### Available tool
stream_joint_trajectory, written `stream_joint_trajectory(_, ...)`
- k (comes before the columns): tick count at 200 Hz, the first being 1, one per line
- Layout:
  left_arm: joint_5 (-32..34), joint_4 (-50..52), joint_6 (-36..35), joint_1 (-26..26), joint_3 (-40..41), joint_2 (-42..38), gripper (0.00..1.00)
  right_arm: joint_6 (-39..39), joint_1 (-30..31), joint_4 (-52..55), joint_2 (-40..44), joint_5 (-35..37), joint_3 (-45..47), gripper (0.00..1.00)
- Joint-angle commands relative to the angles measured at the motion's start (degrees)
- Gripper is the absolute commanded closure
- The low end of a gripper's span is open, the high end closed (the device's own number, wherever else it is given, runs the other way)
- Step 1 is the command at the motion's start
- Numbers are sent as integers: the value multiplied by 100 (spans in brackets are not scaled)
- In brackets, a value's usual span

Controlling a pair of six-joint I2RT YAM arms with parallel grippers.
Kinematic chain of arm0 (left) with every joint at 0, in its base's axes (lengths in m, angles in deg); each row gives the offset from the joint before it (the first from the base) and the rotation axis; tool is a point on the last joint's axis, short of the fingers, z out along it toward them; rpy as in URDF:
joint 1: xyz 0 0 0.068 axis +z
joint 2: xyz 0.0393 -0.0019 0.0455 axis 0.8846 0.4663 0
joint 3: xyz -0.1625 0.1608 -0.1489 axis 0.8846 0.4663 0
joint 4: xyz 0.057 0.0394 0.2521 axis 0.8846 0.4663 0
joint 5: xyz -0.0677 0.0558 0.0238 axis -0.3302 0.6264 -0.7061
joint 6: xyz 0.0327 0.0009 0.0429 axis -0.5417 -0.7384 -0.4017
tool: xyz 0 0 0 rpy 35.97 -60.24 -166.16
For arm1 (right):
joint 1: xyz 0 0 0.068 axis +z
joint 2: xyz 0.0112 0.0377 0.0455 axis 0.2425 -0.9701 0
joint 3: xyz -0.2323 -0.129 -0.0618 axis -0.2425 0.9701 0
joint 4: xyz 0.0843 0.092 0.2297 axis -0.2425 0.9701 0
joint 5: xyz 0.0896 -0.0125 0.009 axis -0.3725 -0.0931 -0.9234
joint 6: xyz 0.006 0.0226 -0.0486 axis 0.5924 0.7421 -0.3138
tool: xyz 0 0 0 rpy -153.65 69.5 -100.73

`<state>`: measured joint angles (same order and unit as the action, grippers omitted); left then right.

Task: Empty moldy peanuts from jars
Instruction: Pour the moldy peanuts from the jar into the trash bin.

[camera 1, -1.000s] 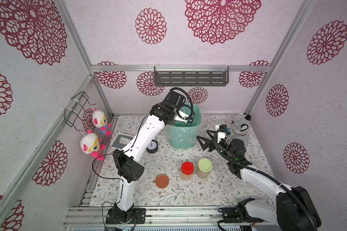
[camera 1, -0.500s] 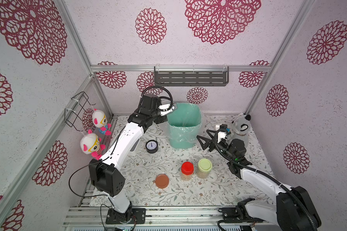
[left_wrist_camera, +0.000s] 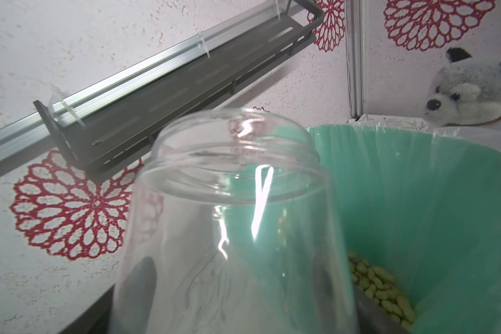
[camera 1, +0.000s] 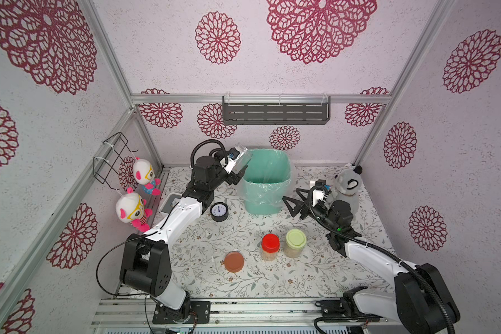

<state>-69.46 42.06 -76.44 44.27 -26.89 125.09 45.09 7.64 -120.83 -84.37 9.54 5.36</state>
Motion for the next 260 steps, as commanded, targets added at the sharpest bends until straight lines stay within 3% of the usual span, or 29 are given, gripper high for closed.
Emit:
stream_joint_trajectory(1, -305, -895, 375, 27, -187, -127, 100, 61, 35, -320, 31, -102, -151, 1)
stream_joint_trajectory(26, -479, 573, -389, -5, -789, -164, 100, 22, 36, -287, 27, -81, -142, 1)
stream_joint_trajectory(53, -44, 2639, -1698, -177, -1781, -124, 100, 32, 34, -331, -5, -92, -124, 1)
stream_joint_trajectory(99, 1339, 5878, -3726, -710, -3939, 563, 100, 2, 35, -366, -9, -106, -80, 1)
stream_joint_trajectory(142, 3159, 8321, -5328, -1376, -6680, 2104, 100, -11, 36, -397, 65, -81, 21, 1)
stream_joint_trajectory(148, 3457, 8425, -5553, -1443, -6938, 2411, 100, -19, 40, -400, 78, -74, 40, 1)
stream_joint_trajectory(172, 4003, 7920, -6275, -1601, -6655, 2515, 100, -56, 33, -389, 129, -41, 95, 1)
stream_joint_trajectory(260, 4212, 7442, -6692, -1687, -6364, 2543, 100, -120, 37, -388, 140, -20, 140, 1)
